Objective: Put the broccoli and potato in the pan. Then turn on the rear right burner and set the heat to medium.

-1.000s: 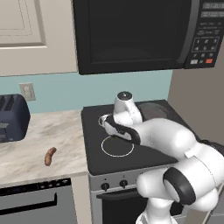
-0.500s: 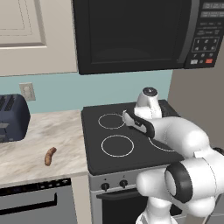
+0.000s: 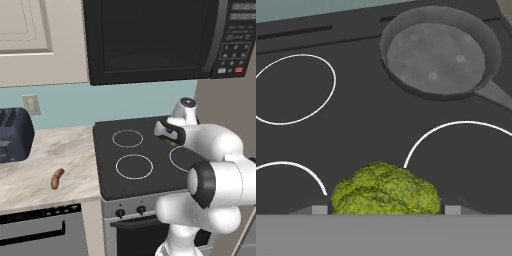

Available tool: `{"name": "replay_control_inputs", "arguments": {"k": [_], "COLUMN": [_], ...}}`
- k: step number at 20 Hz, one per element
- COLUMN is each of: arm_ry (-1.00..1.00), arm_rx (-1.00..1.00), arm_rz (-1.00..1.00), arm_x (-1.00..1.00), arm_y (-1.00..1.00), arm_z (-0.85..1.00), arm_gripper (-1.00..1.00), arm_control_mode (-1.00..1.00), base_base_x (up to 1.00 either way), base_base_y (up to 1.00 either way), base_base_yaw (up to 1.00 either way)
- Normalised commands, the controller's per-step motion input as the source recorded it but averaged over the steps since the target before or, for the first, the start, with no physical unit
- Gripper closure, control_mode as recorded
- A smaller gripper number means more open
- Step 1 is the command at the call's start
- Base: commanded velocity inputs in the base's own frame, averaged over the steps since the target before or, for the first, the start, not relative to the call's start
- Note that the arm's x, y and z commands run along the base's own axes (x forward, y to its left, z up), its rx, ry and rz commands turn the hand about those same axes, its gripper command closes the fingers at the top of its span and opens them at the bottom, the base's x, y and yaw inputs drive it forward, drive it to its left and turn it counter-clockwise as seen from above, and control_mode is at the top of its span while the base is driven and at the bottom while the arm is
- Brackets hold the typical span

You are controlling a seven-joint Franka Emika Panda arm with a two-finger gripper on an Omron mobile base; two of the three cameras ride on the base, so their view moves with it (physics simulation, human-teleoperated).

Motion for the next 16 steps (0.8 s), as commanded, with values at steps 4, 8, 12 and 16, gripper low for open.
{"name": "replay_control_inputs", "arguments": {"k": [4, 8, 12, 16], "arm_ry": [0.0, 0.0, 0.0, 0.0], "arm_rx": [0.0, 0.0, 0.0, 0.0], "arm_rz": [0.01, 0.01, 0.02, 0.03], "arm_x": [0.24, 0.2, 0.18, 0.28], "arm_y": [-0.43, -0.36, -0.3, -0.36], "arm_z": [0.06, 0.02, -0.01, 0.0], "arm_gripper": [1.0, 1.0, 1.0, 1.0], "arm_control_mode": [-1.0, -1.0, -1.0, -1.0], "base_base_x": [0.0, 0.0, 0.0, 0.0], "base_base_y": [0.0, 0.0, 0.0, 0.0], "base_base_yaw": [0.0, 0.0, 0.0, 0.0]}}
